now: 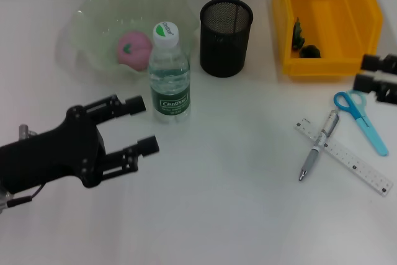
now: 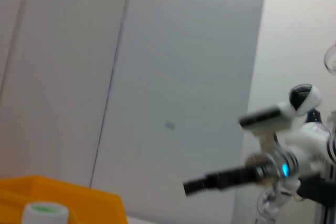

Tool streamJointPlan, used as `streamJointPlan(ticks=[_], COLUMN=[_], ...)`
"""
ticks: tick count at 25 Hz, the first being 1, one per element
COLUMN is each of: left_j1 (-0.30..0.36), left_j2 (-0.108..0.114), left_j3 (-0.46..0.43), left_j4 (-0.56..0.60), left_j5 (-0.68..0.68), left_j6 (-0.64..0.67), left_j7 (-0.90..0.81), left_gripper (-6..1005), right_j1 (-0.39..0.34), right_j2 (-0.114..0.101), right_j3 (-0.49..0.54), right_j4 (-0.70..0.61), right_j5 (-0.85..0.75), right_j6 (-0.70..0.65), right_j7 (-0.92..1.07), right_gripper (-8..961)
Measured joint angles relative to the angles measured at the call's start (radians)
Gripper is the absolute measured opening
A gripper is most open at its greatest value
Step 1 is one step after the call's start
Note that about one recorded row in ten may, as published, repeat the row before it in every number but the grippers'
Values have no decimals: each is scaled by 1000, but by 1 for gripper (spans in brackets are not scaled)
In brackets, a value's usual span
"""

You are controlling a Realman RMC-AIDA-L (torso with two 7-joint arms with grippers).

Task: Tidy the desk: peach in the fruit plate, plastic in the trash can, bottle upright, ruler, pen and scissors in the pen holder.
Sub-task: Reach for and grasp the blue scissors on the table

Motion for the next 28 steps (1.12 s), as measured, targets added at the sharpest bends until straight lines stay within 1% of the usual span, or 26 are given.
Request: streamJointPlan(ticks=[2,4,6,8,9,11,12,13,14,15,17,18,21,23,28], left_j1=[4,8,10,9,9,8,7,6,6,6,7,7,7,6,4], left_j2=[-3,-11,-16,-19,-19,-26,-28,-31,-35,-38,-47,-50,-56,-57,-65], left_j3=[-15,-32,-36,-38,-38,-41,-41,-39,-37,-36,-37,-38,-39,-38,-40], left_j4=[-6,-14,-17,-18,-18,-20,-22,-24,-27,-27,-28,-28,-29,-30,-31], left_j5=[31,41,47,72,72,109,116,119,122,126,140,145,150,150,150], left_j6=[-3,-5,-8,-9,-9,-16,-23,-30,-40,-48,-66,-74,-99,-109,-128], left_j7=[-2,-3,-3,-3,-3,-1,1,3,5,5,6,6,6,6,6], left_gripper=[712,712,712,712,712,712,712,712,712,712,712,712,712,712,712], right_j1=[11,27,48,83,95,126,138,150,162,172,181,180,164,157,155], right_j2=[-12,-18,-19,-18,-18,-15,-11,-3,10,27,55,62,60,59,58], right_j3=[-37,-92,-142,-207,-234,-329,-380,-436,-483,-526,-581,-615,-722,-769,-781], right_j4=[-133,-304,-462,-616,-666,-768,-800,-822,-832,-832,-810,-784,-702,-651,-570], right_j5=[-31,-95,-188,-316,-362,-502,-558,-628,-698,-759,-848,-872,-886,-889,-896], right_j6=[-2,-2,-1,-9,-12,-28,-35,-39,-37,-36,-14,6,94,149,239], right_j7=[152,324,490,663,717,837,876,913,941,959,979,994,1059,1088,1113], right_gripper=[714,714,713,713,713,713,712,712,712,712,712,712,711,711,710])
